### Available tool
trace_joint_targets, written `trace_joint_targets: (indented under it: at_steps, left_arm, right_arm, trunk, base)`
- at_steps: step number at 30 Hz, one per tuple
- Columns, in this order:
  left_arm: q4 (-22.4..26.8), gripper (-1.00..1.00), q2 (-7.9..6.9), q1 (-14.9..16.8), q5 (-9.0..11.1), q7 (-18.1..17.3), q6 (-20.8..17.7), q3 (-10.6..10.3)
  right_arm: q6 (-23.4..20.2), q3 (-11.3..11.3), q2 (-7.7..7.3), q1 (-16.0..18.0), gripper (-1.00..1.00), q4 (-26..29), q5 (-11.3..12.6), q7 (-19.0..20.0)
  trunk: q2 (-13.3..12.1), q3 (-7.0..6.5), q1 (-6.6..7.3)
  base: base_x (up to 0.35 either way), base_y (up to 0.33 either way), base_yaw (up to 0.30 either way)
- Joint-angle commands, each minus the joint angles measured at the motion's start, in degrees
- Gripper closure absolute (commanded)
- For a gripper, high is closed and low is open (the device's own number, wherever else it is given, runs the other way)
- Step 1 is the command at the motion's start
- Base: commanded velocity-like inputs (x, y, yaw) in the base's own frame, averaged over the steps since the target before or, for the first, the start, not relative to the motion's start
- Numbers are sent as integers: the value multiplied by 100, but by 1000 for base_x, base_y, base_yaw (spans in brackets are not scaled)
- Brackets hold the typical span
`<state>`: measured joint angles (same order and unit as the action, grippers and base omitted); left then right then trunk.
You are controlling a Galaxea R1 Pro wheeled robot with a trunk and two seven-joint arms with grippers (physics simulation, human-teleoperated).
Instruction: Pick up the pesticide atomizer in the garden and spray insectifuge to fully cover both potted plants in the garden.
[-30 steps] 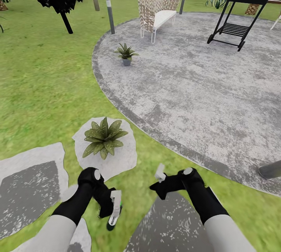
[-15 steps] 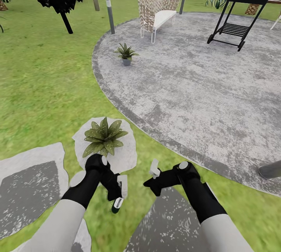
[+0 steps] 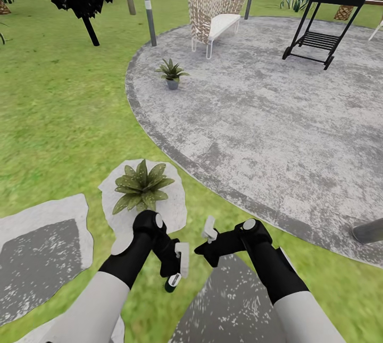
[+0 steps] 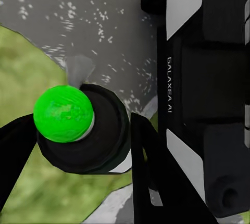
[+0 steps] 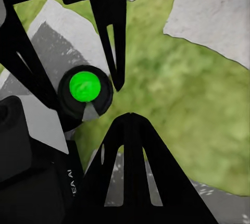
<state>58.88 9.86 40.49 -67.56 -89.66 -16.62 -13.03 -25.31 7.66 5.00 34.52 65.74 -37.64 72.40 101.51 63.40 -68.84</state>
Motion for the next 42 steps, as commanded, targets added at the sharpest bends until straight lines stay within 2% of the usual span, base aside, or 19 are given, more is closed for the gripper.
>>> trace_joint_targets:
  at_steps: [1,4,5,8,10,17,22,26,29,39,40,42]
  left_arm:
    - [7,100,10,2,-29,-34,-61,-4]
    - [16,100,14,2,-29,-34,-61,-6]
    - [17,100,14,2,-29,-34,-61,-6]
    - [24,100,14,2,-29,-34,-61,-6]
    - [26,100,14,2,-29,-34,-61,-6]
    - [42,100,14,20,-22,-34,-56,-6]
    - [45,100,14,185,-6,-34,-37,-6]
    - [45,100,14,195,154,-34,-28,-6]
    - [39,100,14,196,199,-34,-19,-6]
    - [24,100,8,196,190,-34,-11,-5]
    - [17,100,-23,196,184,-34,-5,-2]
    - [5,100,-184,196,163,-34,12,1]
  right_arm:
    - [-55,-2,4,3,100,9,-24,29]
    - [-56,5,6,3,100,9,79,29]
    - [-56,38,5,3,100,11,199,29]
    - [-60,226,5,3,100,16,455,29]
    - [-61,298,2,3,100,17,511,28]
    - [-61,334,1,3,100,18,538,28]
    - [-61,340,-13,3,100,18,539,29]
    - [-61,340,-16,3,100,18,539,29]
    - [-61,341,-17,3,100,18,539,29]
    - [-61,341,-17,3,100,18,539,29]
    - [-61,341,-17,3,100,18,539,29]
    - [-61,341,-17,3,100,18,539,29]
  trunk:
    - [2,4,0]
    - [2,4,0]
    - [2,4,0]
    - [2,4,0]
    - [2,4,0]
    - [2,4,0]
    - [2,4,0]
    - [2,4,0]
    - [2,4,0]
    - [2,4,0]
    - [2,4,0]
    - [2,4,0]
  base:
    - [0,0,0]
    - [0,0,0]
    - [0,0,0]
    - [0,0,0]
    - [0,0,0]
    - [0,0,0]
    - [0,0,0]
    - [0,0,0]
    - [0,0,0]
    - [0,0,0]
    - [0,0,0]
    - [0,0,0]
